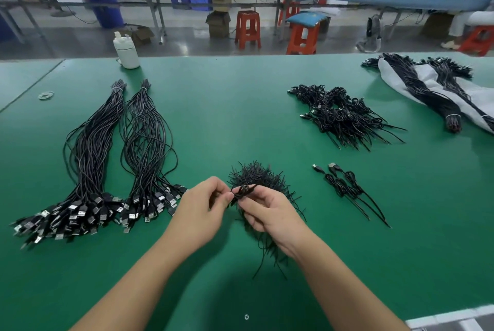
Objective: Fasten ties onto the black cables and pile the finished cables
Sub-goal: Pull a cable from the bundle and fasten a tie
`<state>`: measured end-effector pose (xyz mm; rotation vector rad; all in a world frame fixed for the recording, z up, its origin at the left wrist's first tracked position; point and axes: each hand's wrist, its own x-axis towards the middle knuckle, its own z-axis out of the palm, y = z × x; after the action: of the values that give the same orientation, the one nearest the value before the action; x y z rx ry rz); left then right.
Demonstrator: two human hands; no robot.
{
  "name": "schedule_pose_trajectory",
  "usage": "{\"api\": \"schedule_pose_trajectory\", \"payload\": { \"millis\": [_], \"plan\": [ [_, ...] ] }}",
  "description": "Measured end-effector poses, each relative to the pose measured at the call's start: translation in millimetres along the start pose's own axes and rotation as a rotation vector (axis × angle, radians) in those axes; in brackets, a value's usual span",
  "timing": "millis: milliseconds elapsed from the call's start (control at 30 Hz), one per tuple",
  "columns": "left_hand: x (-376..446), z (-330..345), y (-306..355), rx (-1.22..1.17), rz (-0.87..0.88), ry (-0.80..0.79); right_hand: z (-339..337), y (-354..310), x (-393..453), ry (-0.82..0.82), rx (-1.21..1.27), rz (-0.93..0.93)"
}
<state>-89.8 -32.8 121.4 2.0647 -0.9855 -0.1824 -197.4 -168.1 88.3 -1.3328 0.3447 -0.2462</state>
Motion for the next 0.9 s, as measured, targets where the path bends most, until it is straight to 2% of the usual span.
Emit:
{"api": "schedule_pose_trajectory", "payload": {
  "millis": [133,300,400,500,700,900],
  "plan": [
    [-3,3,1,0.063,0.118,0.005,-2,-2,2,0.03,-0.103,0.027],
    [-6,7,-5,0.283,0.405,0.045,1,-3,5,0.105,0.013,0.092],
    [-8,9,-10,0.35,0.486,0.079,3,-6,5,0.094,-0.017,0.059],
    [-10,10,-10,0.289,0.473,0.092,4,-7,3,0.042,-0.033,0.039],
    [-9,6,-9,0.041,0.25,0.124,4,-10,-7,-0.087,-0.093,-0.028],
    [-10,9,-6,0.149,0.295,0.149,2,-8,-5,0.114,-0.306,-0.097]
  ]
}}
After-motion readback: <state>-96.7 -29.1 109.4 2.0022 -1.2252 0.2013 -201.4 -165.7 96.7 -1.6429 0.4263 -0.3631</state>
